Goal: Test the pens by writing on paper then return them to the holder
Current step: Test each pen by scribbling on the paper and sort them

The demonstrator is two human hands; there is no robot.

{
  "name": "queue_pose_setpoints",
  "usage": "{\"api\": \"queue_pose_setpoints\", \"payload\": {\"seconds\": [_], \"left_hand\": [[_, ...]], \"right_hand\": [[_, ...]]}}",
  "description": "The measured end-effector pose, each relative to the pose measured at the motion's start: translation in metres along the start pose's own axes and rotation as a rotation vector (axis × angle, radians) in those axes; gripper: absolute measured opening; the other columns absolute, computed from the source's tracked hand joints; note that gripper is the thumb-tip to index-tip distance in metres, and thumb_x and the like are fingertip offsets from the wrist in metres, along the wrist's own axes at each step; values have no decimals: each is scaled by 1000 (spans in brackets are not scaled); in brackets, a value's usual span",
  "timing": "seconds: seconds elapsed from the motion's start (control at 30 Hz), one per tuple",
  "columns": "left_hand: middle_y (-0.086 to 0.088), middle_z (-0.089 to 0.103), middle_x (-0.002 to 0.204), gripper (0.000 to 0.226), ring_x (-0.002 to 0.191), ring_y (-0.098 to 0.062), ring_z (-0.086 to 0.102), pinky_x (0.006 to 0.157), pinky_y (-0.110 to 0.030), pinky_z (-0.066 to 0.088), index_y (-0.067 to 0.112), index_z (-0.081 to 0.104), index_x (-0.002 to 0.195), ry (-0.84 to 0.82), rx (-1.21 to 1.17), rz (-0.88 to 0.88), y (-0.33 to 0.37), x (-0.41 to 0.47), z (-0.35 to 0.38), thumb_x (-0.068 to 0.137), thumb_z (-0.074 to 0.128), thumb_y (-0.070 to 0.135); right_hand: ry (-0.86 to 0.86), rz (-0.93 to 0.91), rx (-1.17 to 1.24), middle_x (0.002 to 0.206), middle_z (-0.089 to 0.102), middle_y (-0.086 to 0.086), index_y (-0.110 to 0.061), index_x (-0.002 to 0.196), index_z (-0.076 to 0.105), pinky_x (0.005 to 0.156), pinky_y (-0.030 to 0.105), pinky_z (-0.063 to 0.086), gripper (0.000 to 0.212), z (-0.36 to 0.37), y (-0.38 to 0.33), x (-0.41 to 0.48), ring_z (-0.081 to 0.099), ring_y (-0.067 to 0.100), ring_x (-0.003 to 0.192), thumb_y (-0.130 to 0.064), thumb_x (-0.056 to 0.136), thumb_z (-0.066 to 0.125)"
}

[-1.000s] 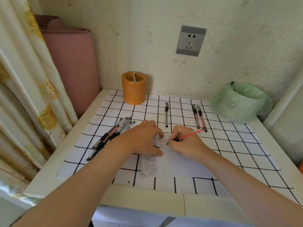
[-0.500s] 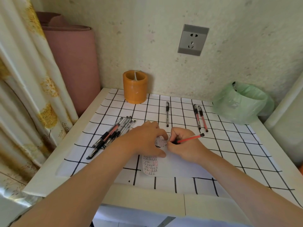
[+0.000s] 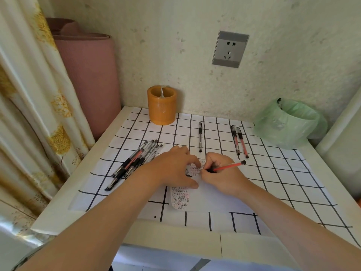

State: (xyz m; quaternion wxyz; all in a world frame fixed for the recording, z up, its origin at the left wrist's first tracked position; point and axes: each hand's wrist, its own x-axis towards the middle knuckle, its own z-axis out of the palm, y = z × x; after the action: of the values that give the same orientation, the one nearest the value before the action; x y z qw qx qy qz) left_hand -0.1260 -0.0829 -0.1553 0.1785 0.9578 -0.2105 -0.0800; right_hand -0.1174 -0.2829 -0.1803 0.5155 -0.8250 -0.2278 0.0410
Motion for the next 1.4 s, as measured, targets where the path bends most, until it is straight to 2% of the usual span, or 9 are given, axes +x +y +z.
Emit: {"api": "queue_pose_setpoints", "payload": {"seconds": [0.2, 0.33, 0.5, 0.73, 1.0, 1.17, 1.4], "left_hand": [[14, 39, 107, 64, 110, -8, 34, 88, -36, 46, 46, 51, 126, -6, -5, -8, 0, 0, 0, 68, 72, 63], [15, 39, 107, 64, 108, -7, 33, 88, -36, 47, 47, 51, 126, -6, -7, -10, -1, 0, 0, 68, 72, 64], [14, 39, 107, 64, 109, -7, 33, 88, -36, 46, 47, 51, 126, -6, 1, -8, 0, 0, 0, 68, 72, 64], [14, 40, 108, 63, 110, -8, 34, 88, -34, 44, 46, 51, 127, -3, -4, -9, 2, -1, -1, 70, 73, 62], [13, 39, 108, 63, 111, -8, 33, 87, -33, 43, 46, 51, 127, -2, -7, -11, 2, -1, -1, 70, 73, 62], [13, 40, 108, 64, 110, -8, 34, 89, -35, 45, 45, 52, 126, -8, -1, -12, 2, 0, -2, 69, 73, 62], [13, 40, 108, 65, 110, -9, 34, 91, -36, 46, 45, 52, 126, -19, -7, -23, 3, -2, -4, 68, 75, 62]], "right_hand": [[-56, -13, -25, 57, 49, -10, -12, 64, 51, 47, 21, 32, 18, -1, -2, -1, 40, 6, 52, -6, 72, 66], [-33, 4, -2, 59, 50, -3, -13, 64, 51, 48, 30, 34, 17, -2, -2, 0, 42, 12, 54, -9, 71, 65], [-41, 1, -37, 58, 49, -7, -15, 63, 50, 46, 20, 33, 20, 0, -3, 0, 41, 5, 53, -5, 70, 66], [-42, 1, -28, 60, 51, -5, -11, 66, 52, 47, 24, 33, 22, -1, -1, -1, 41, 10, 53, 0, 77, 68], [-83, 18, 4, 60, 50, -3, -9, 67, 52, 46, 25, 32, 19, -3, -3, 0, 40, 8, 52, 0, 76, 66], [-70, 0, -28, 60, 52, -8, -9, 66, 53, 47, 19, 33, 20, -2, -3, 0, 42, 5, 53, 2, 75, 67], [-81, 17, 0, 59, 49, -7, -7, 66, 50, 46, 23, 31, 15, -2, -6, 0, 39, 7, 52, -2, 70, 64]]}}
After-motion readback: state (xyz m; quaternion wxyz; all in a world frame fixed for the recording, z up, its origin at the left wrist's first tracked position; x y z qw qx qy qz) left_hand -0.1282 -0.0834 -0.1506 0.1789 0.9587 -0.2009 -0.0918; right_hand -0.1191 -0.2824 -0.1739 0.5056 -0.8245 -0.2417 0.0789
